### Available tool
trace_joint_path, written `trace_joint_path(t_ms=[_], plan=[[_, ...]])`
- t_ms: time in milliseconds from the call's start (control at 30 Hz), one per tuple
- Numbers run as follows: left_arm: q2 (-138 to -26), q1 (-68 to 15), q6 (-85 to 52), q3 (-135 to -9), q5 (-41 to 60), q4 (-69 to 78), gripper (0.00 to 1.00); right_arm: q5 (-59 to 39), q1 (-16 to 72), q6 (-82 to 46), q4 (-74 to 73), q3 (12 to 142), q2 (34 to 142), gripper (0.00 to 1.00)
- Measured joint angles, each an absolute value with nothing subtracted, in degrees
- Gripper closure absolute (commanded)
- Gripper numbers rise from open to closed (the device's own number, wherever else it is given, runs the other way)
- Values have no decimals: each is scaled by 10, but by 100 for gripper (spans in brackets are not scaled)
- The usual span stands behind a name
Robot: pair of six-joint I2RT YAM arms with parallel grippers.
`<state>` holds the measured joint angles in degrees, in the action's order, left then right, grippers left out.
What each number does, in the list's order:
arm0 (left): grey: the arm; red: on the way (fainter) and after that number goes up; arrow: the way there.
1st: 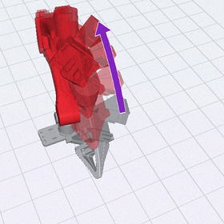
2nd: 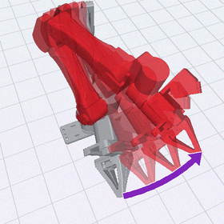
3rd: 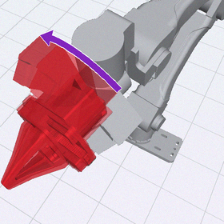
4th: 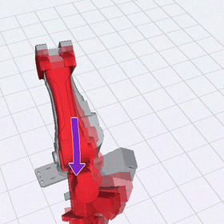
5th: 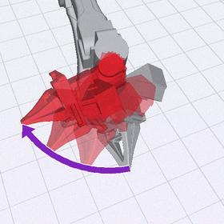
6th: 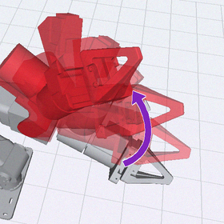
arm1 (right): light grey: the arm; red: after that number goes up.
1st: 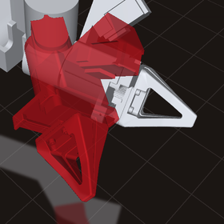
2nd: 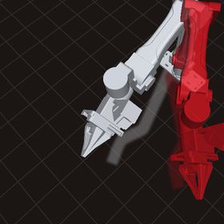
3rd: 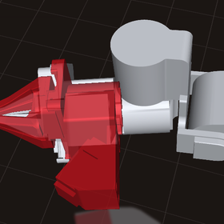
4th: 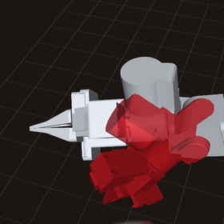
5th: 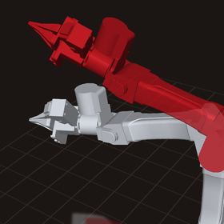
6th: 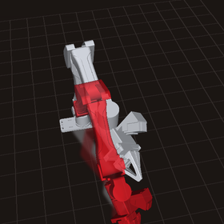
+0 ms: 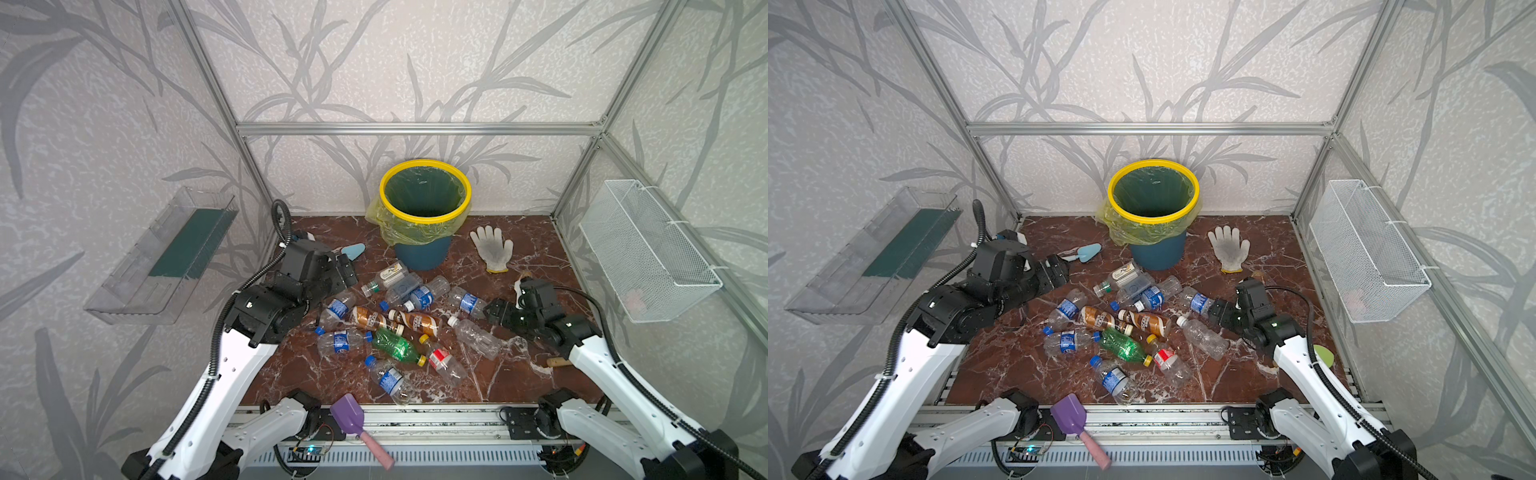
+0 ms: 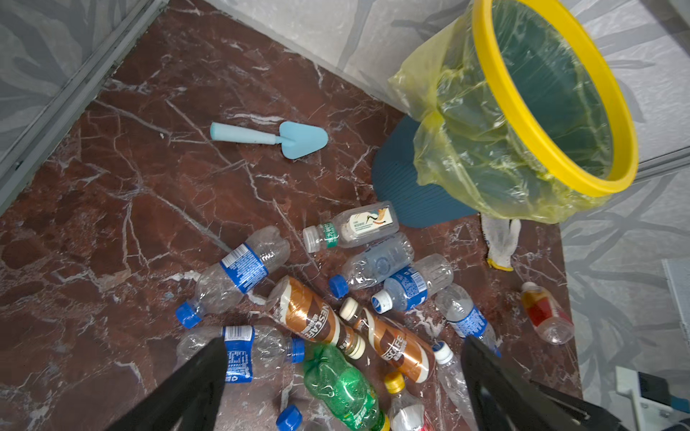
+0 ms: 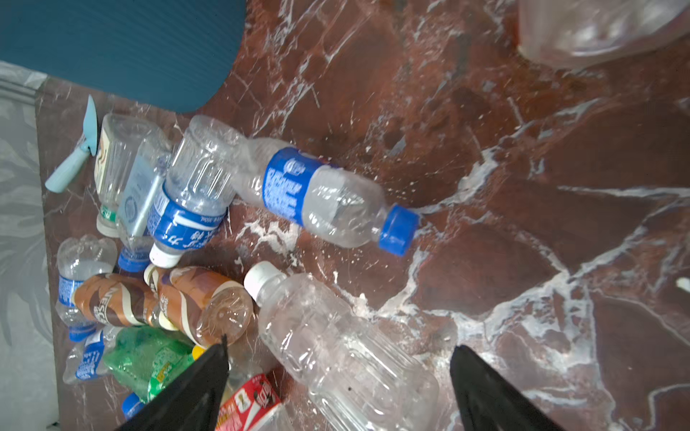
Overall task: Throw the plastic bottles in the bin
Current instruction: 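Grasp the yellow-label bottle with the right gripper while the left arm withdraws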
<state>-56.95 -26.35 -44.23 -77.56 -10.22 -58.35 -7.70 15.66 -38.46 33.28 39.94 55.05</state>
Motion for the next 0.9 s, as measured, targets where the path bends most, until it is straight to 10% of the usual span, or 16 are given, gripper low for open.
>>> trace_joint_path(t_ms=[900], plan=[[-527,-263,-483,-645,-53,-542,5,-14,-139,-331,399,611,917,2]])
